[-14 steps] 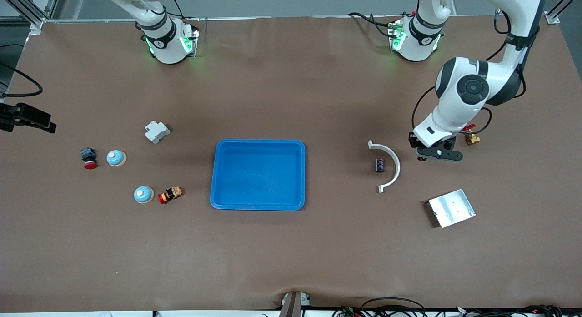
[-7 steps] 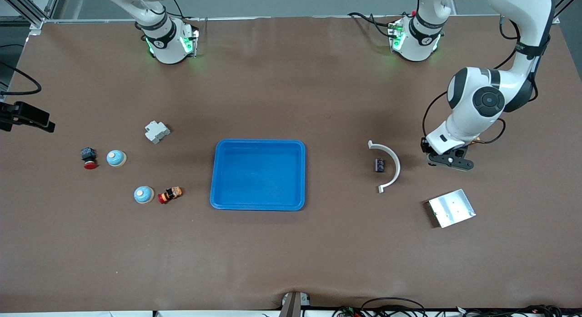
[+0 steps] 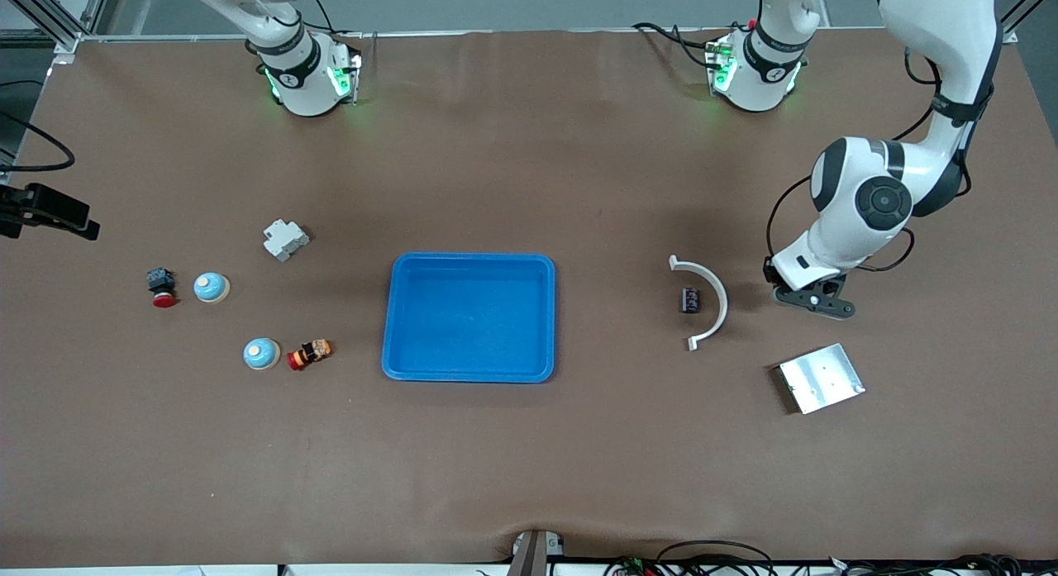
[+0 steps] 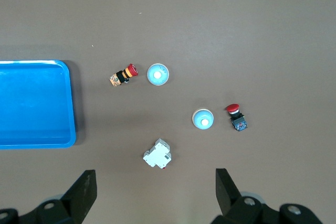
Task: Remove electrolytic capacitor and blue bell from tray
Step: 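Lower the held capacitor beside the white arc with the left gripper, then set the capacitor down beside the arc and open the left gripper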
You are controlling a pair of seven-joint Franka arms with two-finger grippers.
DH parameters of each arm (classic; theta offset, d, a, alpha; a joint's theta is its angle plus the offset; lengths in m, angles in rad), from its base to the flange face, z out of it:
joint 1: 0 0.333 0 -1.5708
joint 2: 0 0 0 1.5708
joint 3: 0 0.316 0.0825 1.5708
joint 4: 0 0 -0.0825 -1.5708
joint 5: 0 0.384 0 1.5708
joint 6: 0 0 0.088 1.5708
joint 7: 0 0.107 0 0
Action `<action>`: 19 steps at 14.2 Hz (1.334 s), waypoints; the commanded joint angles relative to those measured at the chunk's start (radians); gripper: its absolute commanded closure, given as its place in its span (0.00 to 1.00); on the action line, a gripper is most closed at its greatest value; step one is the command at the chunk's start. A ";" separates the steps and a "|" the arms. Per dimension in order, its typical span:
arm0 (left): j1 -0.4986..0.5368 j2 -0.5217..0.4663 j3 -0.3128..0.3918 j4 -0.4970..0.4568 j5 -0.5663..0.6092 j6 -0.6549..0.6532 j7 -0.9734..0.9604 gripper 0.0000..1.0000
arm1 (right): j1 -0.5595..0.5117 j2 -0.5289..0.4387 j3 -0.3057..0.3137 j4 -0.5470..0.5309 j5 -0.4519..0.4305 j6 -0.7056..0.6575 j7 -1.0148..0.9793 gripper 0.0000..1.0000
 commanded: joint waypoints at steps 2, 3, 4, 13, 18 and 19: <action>0.012 0.068 -0.007 0.061 -0.015 0.002 0.036 1.00 | -0.008 -0.017 -0.001 -0.002 0.004 -0.012 -0.013 0.00; 0.012 0.079 -0.007 0.068 -0.018 0.002 0.035 1.00 | -0.006 -0.017 0.001 -0.002 0.003 -0.012 -0.013 0.00; 0.012 0.097 -0.007 0.078 -0.018 0.002 0.035 1.00 | -0.005 -0.017 0.002 -0.002 0.001 -0.012 -0.013 0.00; -0.013 0.134 -0.010 0.094 -0.126 0.002 -0.077 1.00 | -0.006 -0.017 0.002 -0.004 -0.001 -0.011 -0.013 0.00; -0.028 0.149 -0.015 0.088 -0.126 0.048 -0.127 1.00 | -0.006 -0.017 0.002 -0.004 0.004 -0.008 -0.014 0.00; -0.028 0.156 -0.015 0.089 -0.126 0.051 -0.127 1.00 | -0.006 -0.017 0.002 -0.002 0.004 -0.008 -0.014 0.00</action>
